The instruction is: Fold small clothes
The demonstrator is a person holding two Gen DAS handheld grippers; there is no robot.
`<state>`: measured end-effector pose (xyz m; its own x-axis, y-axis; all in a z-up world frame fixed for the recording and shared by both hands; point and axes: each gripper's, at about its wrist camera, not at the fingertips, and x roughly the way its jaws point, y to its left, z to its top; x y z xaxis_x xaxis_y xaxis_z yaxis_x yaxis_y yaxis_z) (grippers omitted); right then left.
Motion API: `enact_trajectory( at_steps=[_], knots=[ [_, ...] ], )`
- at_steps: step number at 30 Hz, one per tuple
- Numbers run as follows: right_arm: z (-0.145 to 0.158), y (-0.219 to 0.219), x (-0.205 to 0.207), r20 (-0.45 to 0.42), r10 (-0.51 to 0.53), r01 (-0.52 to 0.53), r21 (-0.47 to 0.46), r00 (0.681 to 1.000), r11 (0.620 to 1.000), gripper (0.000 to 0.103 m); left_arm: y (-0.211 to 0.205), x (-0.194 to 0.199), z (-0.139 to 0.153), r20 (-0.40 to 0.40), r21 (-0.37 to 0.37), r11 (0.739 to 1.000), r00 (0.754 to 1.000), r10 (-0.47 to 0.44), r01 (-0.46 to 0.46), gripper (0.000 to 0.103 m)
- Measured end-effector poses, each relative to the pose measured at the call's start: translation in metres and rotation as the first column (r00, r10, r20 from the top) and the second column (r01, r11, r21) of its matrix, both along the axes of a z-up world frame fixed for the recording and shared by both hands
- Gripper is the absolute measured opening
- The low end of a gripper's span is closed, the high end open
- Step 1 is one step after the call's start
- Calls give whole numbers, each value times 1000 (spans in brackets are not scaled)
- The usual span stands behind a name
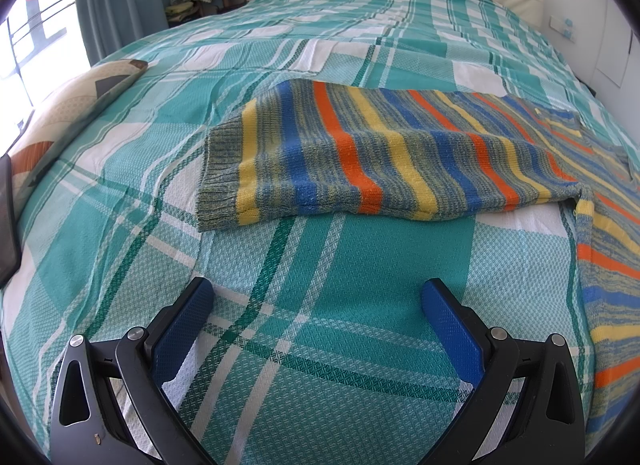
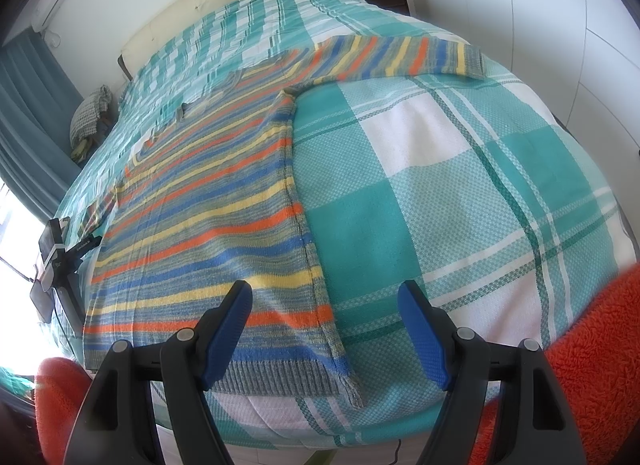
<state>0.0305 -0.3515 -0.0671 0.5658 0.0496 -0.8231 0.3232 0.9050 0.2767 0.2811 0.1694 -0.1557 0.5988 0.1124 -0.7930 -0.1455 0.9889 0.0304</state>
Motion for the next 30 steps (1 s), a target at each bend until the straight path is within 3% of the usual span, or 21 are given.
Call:
enact_trajectory(
  at_steps=[30],
  knots=[
    [3, -4, -2, 7, -5, 5, 14, 1000, 1000, 75, 0, 0, 0, -1, 0, 1000, 1000, 1, -1, 103]
  ],
)
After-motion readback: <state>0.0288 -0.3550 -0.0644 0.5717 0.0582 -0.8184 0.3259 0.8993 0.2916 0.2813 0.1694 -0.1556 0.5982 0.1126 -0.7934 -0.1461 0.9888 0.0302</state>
